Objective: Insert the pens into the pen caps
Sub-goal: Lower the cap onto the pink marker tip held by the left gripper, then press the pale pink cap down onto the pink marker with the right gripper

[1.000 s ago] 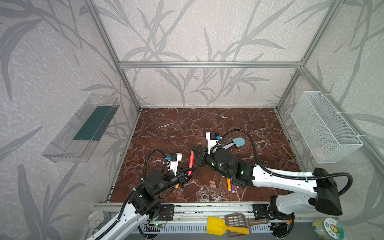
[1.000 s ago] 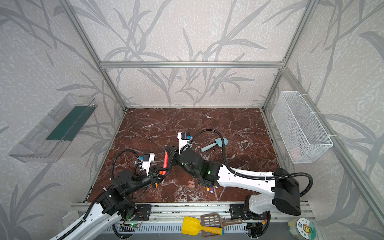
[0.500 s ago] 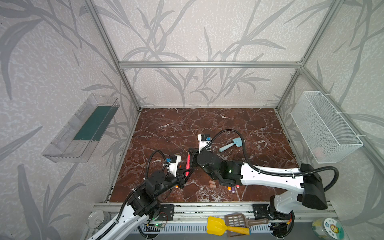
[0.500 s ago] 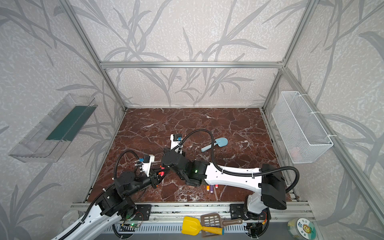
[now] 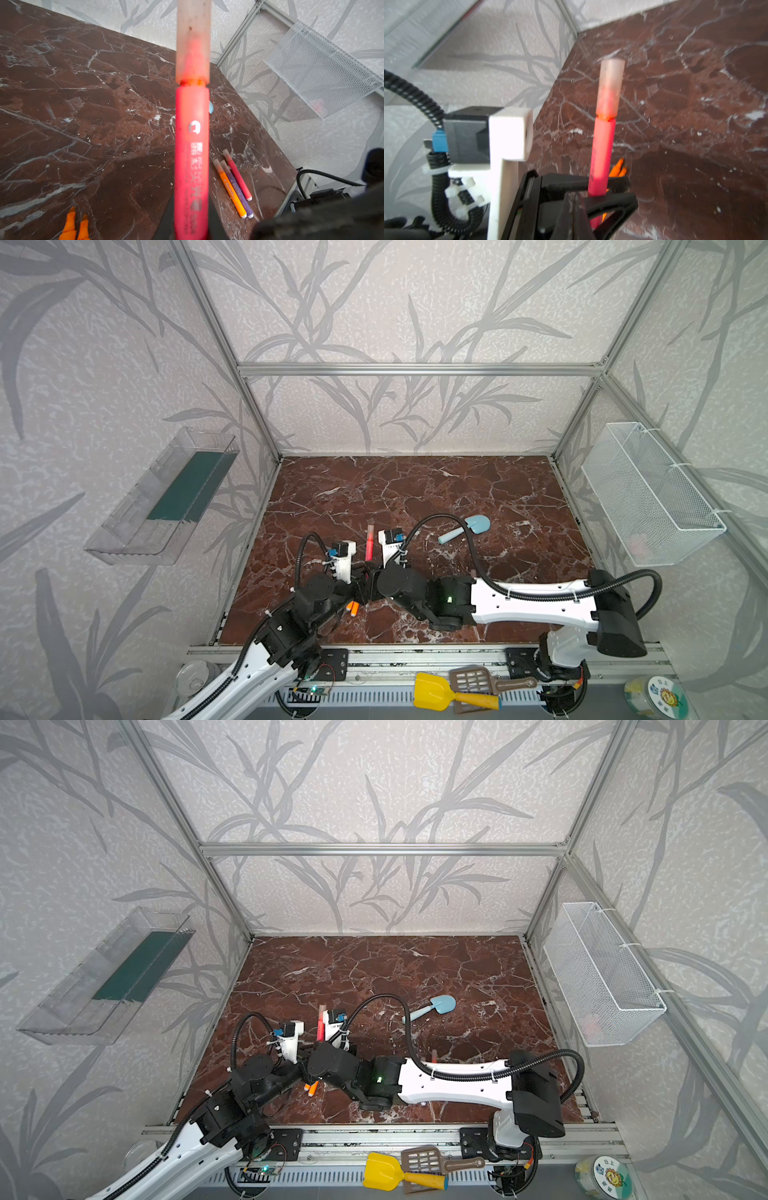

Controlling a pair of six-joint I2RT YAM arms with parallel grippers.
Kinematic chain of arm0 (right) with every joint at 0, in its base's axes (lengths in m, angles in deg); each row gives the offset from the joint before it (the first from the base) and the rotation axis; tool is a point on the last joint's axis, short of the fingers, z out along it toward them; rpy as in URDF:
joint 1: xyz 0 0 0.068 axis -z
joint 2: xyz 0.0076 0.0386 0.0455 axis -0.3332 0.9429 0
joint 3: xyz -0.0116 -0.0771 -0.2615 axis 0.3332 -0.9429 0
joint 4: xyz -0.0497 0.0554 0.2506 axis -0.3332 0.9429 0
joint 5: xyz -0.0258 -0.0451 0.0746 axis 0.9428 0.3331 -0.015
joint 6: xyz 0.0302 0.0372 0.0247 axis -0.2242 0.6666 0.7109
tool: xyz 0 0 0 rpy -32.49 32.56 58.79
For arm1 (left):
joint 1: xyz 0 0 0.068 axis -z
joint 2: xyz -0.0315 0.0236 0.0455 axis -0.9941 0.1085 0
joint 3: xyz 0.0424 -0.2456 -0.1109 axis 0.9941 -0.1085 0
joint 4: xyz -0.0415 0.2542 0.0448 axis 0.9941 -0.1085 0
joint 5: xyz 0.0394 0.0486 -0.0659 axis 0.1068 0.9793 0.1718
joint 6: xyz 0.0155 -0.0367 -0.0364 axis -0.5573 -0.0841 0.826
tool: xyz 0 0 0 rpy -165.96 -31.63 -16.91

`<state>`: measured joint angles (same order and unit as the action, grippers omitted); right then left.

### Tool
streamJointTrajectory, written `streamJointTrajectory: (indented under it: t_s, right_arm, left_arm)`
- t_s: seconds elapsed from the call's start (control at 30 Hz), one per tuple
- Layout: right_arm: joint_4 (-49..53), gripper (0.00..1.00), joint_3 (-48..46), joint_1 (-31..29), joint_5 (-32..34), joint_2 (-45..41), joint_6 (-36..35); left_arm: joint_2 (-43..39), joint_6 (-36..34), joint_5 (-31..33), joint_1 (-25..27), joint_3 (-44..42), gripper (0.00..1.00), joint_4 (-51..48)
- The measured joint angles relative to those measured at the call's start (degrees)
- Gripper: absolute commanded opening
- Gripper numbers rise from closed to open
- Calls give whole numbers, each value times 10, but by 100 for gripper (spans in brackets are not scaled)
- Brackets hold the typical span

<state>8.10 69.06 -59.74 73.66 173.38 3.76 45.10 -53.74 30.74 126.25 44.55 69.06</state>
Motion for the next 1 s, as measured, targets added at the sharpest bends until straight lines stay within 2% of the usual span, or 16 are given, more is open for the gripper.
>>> streamJointTrajectory:
  t_s: [0.2,0.3,0.37,0.5,0.57,0.73,1.0]
  right_arm:
    - [-10,1,-20,5,-1,-13,-18]
    - [-13,16,-42,5,6,-46,-34]
    - [-19,29,-63,5,15,-80,-49]
    - [-41,44,-94,17,18,-149,-92]
    - [-61,44,-102,40,-3,-170,-107]
    - [-123,54,-114,119,-90,-173,-124]
    - [-168,57,-108,126,-157,-138,-159]
  left_arm:
    - [1,0,5,0,0,0,10]
    - [1,0,5,0,0,0,19]
    - [1,0,-1,0,0,0,23]
    - [0,-4,-48,0,0,0,42]
    - [-2,-4,-79,0,0,0,56]
    - [-14,-4,-147,1,-1,0,88]
    - [-21,-5,-189,1,-2,0,99]
